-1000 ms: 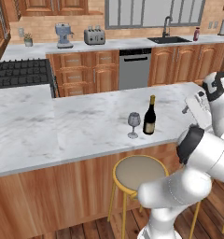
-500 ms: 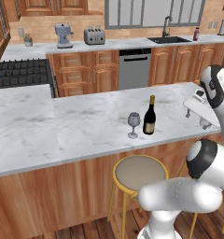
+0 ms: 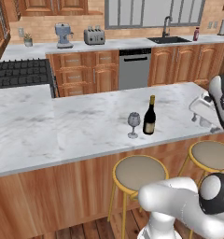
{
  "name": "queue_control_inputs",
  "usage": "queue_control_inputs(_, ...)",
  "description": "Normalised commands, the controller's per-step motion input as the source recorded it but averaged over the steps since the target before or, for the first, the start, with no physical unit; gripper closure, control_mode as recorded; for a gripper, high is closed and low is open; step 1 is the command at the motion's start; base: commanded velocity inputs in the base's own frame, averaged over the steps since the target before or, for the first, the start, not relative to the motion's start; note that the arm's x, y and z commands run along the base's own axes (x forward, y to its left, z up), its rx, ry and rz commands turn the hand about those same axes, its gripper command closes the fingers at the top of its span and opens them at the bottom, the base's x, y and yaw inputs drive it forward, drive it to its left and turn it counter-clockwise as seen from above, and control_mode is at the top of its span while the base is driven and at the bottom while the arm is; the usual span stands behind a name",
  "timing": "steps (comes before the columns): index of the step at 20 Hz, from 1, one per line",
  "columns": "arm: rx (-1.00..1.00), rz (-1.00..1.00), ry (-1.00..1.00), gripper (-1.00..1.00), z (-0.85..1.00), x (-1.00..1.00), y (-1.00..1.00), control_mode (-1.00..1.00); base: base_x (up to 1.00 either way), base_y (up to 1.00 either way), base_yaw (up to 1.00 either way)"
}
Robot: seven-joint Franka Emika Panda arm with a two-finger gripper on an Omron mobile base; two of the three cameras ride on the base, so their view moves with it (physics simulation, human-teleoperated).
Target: There is a wine glass and glass cup on the dining counter. Place the wine bottle next to the wine glass and the juice bottle next to the glass cup.
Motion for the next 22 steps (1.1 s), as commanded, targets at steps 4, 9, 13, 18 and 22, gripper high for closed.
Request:
queue_control_inputs(4,-0.03,-0.38,-0.02,-1.00,-0.01,-0.38,0.08,-1.00,0.00,0.00,0.00)
queue_control_inputs(9,-0.02,-0.63,0.10,-1.00,0.01,-0.29,0.04,-1.00,0.00,0.00,0.00)
queue_control_inputs(13,-0.02,-0.67,0.26,-1.00,0.02,-0.19,0.00,-1.00,0.00,0.00,0.00)
queue_control_inputs(18,0.00,-0.75,0.25,-1.00,0.00,-0.15,-0.01,-1.00,0.00,0.00,0.00)
queue_control_inputs(22,0.01,-0.80,0.17,-1.00,0.00,-0.10,-0.01,-1.00,0.00,0.00,0.00)
